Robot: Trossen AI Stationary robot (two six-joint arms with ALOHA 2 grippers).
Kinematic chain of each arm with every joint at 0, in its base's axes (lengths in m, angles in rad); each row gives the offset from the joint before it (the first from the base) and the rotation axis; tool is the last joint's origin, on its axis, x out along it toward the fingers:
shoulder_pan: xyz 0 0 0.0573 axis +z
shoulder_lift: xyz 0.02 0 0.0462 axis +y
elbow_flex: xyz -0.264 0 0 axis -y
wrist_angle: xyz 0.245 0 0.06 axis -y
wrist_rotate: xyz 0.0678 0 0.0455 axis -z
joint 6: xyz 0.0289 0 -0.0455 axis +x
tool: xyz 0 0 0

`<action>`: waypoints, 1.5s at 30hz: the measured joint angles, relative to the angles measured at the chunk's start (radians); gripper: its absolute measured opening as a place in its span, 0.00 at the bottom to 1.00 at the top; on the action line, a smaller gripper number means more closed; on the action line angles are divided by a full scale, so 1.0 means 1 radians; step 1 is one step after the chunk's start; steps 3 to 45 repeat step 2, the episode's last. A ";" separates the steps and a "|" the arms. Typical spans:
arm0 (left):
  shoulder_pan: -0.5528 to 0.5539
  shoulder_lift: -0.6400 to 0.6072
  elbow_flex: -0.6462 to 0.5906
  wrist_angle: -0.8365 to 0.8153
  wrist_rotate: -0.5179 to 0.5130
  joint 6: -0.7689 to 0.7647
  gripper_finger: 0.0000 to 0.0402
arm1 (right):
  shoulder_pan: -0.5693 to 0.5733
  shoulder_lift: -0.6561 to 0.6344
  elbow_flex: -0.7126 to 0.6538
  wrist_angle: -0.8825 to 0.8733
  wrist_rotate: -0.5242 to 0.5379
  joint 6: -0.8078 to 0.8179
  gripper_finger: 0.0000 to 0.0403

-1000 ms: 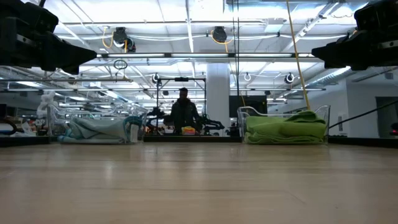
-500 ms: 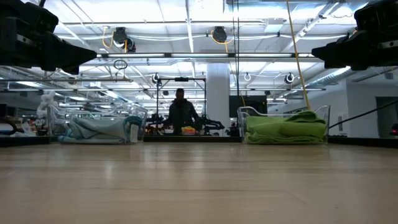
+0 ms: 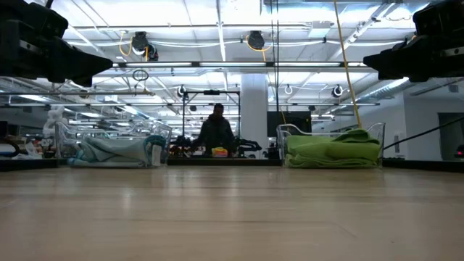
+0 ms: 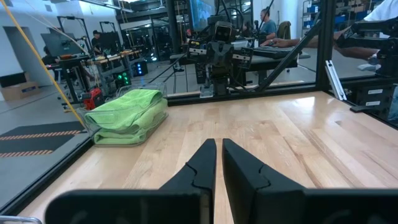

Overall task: Sort microfiber towel by color & place in baskets
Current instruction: Return to Home Position

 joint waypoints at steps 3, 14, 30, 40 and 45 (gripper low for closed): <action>0.000 0.000 0.000 0.000 0.000 0.000 0.08 | 0.000 0.000 0.000 0.000 0.000 0.000 0.00; 0.000 0.000 0.000 0.000 0.000 0.000 0.08 | 0.000 0.000 0.000 0.000 0.000 0.000 0.00; 0.000 0.000 0.000 0.000 0.000 0.000 0.08 | 0.000 0.000 0.000 0.000 0.000 0.000 0.00; 0.000 0.000 0.000 0.000 0.000 0.000 0.08 | 0.000 0.000 0.000 0.000 0.000 0.000 0.00; 0.000 0.000 0.000 0.000 0.000 0.000 0.08 | 0.000 0.000 0.000 0.000 0.000 0.000 0.00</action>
